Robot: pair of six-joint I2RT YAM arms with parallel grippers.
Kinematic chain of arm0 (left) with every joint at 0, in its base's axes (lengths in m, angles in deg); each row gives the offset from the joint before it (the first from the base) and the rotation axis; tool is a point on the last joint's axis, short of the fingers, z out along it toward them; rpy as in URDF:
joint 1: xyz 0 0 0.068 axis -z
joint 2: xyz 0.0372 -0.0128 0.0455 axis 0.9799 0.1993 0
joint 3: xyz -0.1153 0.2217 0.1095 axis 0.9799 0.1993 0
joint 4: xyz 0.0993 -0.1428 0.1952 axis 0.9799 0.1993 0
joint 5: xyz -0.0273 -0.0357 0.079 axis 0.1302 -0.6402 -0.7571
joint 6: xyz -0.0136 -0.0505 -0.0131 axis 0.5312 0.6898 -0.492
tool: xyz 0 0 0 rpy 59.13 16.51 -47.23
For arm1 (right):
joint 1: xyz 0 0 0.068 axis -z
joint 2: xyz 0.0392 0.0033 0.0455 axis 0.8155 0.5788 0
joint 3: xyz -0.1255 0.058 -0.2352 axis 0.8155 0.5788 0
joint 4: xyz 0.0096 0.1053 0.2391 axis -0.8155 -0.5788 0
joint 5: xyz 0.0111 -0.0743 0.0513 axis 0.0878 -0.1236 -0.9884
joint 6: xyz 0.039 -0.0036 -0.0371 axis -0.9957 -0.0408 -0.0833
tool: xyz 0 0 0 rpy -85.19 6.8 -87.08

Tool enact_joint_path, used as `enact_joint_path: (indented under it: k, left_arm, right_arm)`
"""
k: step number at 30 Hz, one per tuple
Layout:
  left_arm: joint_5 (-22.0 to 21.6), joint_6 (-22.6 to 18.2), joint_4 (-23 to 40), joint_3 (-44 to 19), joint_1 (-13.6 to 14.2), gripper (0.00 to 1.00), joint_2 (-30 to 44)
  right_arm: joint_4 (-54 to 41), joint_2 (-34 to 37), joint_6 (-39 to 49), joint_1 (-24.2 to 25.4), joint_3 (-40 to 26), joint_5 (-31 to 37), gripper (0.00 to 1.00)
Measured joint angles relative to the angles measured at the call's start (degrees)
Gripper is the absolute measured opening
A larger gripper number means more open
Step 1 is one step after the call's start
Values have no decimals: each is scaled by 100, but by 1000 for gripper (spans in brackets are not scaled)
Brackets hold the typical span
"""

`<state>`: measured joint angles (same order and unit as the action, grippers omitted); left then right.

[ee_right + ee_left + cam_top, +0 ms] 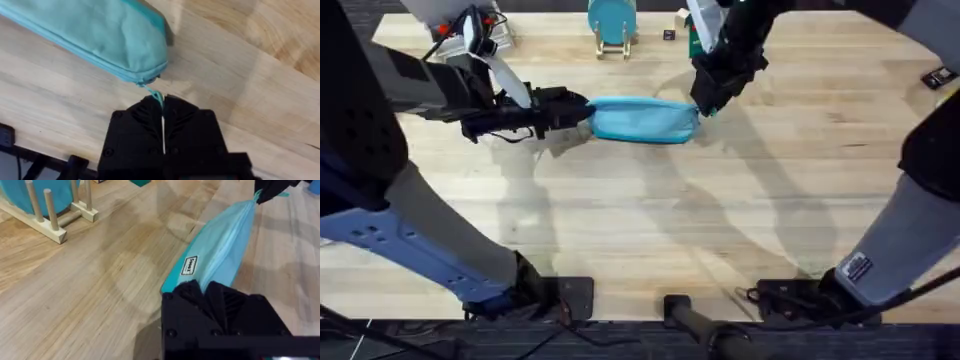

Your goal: Unzip the bag, pick up the pens from the table one at a time and place them inside, then zip the bag closed.

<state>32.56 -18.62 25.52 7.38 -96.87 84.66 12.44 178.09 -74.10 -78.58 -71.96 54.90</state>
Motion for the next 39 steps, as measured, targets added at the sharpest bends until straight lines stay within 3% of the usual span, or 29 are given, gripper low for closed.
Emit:
enact_joint_path:
  k: [23, 39]
  left_arm:
    - [17, -1, 4, 0, 35, 41, 0]
    - [2, 0, 0, 0, 33, 41, 0]
  right_arm:
    - [-332, 2, 434, 413, 0, -193, 32]
    - [-354, 2, 515, 693, 453, 297, 32]
